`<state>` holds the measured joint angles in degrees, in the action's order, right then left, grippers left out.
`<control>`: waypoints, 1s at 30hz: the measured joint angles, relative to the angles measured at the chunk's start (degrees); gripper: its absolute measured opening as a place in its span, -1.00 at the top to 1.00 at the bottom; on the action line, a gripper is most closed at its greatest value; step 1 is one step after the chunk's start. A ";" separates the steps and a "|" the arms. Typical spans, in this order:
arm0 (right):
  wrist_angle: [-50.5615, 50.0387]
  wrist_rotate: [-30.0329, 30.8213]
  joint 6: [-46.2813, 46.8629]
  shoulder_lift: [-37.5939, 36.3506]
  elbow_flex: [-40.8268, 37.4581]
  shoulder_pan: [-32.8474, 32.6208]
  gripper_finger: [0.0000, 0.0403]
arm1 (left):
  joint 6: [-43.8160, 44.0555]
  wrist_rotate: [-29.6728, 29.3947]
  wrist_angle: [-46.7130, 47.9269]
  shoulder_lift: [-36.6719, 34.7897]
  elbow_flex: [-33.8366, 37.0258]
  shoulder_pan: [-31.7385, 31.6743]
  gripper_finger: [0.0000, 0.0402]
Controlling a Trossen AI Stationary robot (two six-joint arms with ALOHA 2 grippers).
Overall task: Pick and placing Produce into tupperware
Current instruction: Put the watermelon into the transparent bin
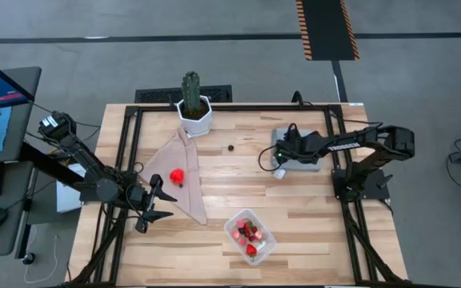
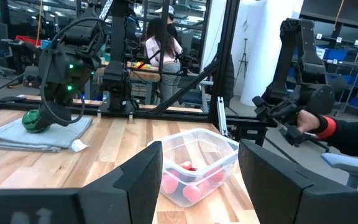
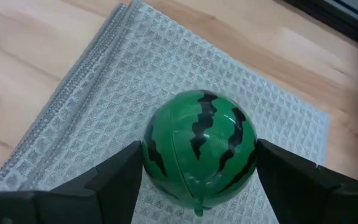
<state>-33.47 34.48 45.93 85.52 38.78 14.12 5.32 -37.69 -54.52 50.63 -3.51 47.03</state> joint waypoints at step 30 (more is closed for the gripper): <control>-7.36 -0.15 -1.40 -0.11 21.95 -18.93 -0.54 | 0.00 -0.24 0.00 0.00 0.00 -0.02 0.00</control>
<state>-40.84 34.33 44.53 85.41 60.73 -4.81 5.32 -37.93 -54.52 50.63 -3.51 47.00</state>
